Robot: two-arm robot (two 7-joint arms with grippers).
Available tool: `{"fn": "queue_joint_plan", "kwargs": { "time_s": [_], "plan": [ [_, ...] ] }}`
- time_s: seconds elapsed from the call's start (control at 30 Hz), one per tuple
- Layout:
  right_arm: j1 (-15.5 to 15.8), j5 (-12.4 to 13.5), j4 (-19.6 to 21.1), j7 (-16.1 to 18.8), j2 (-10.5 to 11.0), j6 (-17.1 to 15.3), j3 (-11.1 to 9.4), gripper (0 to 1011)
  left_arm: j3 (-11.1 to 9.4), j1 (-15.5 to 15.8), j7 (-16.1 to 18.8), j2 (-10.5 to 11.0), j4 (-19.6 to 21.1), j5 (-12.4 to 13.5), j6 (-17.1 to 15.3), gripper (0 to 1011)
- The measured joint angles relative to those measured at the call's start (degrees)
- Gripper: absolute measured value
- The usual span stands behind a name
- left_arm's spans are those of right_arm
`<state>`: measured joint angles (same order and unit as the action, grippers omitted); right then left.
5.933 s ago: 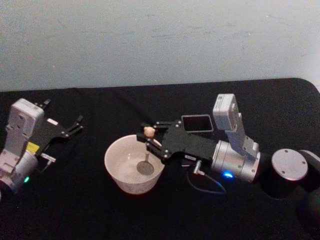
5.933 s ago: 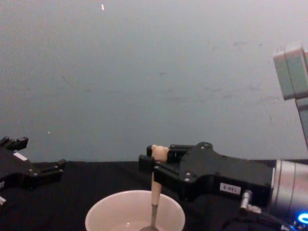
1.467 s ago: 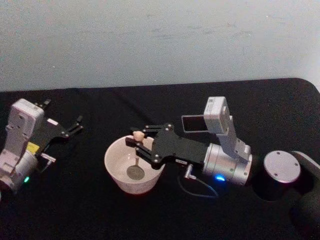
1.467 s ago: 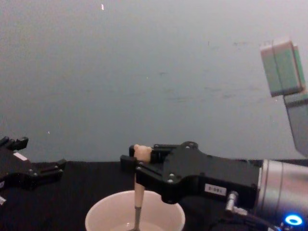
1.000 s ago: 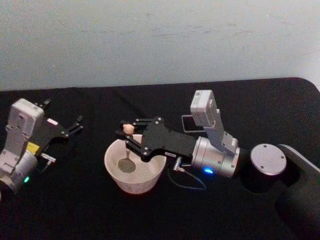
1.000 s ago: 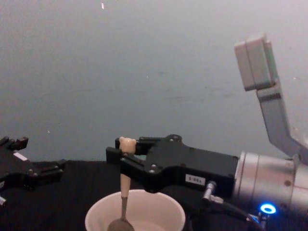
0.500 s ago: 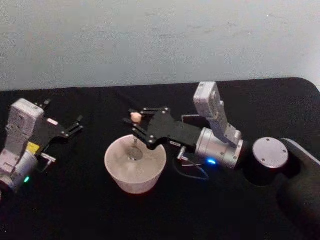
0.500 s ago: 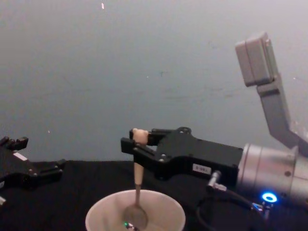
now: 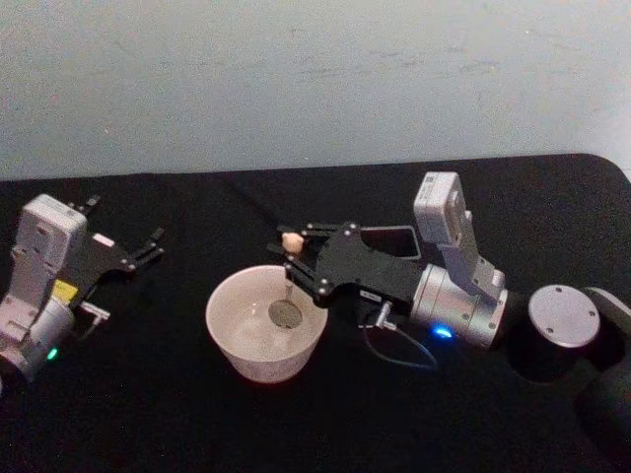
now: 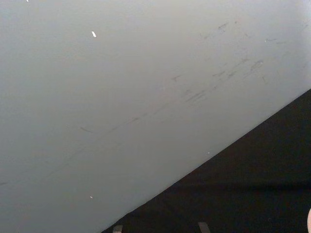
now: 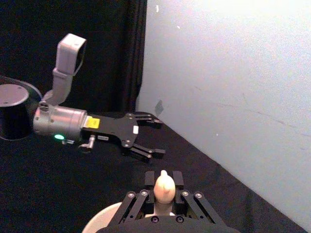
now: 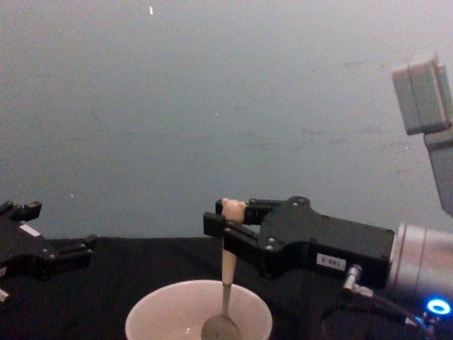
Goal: Pick up the stirring spoon with one hand, stir inside the cup, then place it back in its original position.
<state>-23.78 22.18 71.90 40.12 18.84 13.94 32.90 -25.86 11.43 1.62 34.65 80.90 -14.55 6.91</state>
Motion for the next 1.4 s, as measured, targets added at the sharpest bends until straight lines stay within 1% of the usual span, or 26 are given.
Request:
{"fn": "queue_joint_plan", "kwargs": {
  "time_s": [0.1, 0.3, 0.47, 0.6, 0.73, 0.83, 1.1, 1.4],
  "plan": [
    [0.95, 0.44, 1.43, 0.47, 0.69, -0.4, 0.06, 212, 0.0, 0.0, 0.0, 0.0, 0.0, 0.0, 0.0, 1001],
    [1.58, 0.59, 2.24, 0.97, 0.98, -0.76, 0.72, 212, 0.0, 0.0, 0.0, 0.0, 0.0, 0.0, 0.0, 1001],
    [1.54, 0.73, 2.37, 1.33, 0.67, -0.9, 1.41, 212, 0.0, 0.0, 0.0, 0.0, 0.0, 0.0, 0.0, 1001],
    [1.0, 0.79, 2.17, 1.51, -0.03, -0.79, 1.9, 212, 0.0, 0.0, 0.0, 0.0, 0.0, 0.0, 0.0, 1001],
    [0.24, 0.76, 1.37, 1.71, -0.83, -0.6, 2.37, 212, 0.0, 0.0, 0.0, 0.0, 0.0, 0.0, 0.0, 1001],
    [-0.72, 0.55, -0.05, 1.62, -1.83, -0.34, 2.7, 212, 0.0, 0.0, 0.0, 0.0, 0.0, 0.0, 0.0, 1001],
    [-2.3, -0.44, -2.87, 0.54, -3.31, 0.29, 2.86, 212, 0.0, 0.0, 0.0, 0.0, 0.0, 0.0, 0.0, 1001],
    [-3.02, -0.87, -4.3, -0.15, -3.66, 0.62, 2.1, 212, 0.0, 0.0, 0.0, 0.0, 0.0, 0.0, 0.0, 1002]
  ]
}}
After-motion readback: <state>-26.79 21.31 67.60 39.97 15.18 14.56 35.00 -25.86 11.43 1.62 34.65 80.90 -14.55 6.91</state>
